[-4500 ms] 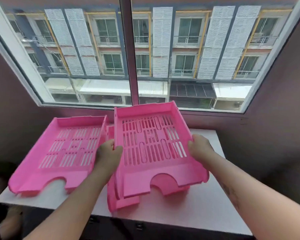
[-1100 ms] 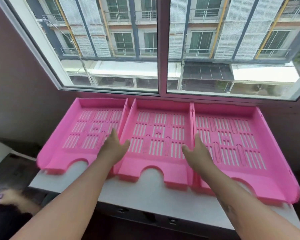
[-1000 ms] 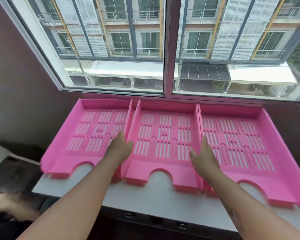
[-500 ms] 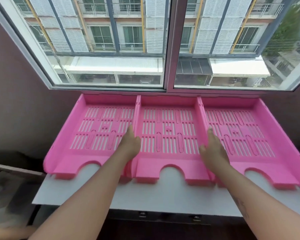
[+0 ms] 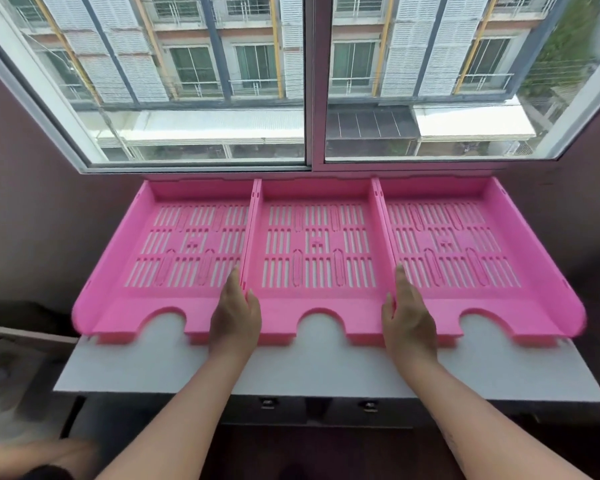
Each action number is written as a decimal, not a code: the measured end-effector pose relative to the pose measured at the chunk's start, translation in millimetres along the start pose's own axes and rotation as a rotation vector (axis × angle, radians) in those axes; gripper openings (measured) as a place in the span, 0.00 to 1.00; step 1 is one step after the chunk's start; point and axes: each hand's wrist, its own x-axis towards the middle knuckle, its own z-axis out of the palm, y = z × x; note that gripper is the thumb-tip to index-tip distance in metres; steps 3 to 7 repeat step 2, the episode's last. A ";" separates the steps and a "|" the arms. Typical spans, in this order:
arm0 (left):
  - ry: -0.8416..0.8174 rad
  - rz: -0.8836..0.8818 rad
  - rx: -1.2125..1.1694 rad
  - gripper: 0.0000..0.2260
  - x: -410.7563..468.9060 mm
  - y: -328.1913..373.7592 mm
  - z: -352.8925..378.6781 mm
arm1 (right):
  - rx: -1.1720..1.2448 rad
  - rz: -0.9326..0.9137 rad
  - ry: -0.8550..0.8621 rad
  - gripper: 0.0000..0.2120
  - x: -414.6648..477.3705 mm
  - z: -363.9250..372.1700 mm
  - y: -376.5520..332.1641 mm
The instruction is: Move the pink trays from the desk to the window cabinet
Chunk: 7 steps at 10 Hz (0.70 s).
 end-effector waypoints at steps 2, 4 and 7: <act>-0.014 -0.035 0.137 0.32 -18.3 4.1 -14.4 | -0.009 -0.037 -0.105 0.37 -3.7 -24.5 -0.3; -0.014 -0.035 0.137 0.32 -18.3 4.1 -14.4 | -0.009 -0.037 -0.105 0.37 -3.7 -24.5 -0.3; -0.014 -0.035 0.137 0.32 -18.3 4.1 -14.4 | -0.009 -0.037 -0.105 0.37 -3.7 -24.5 -0.3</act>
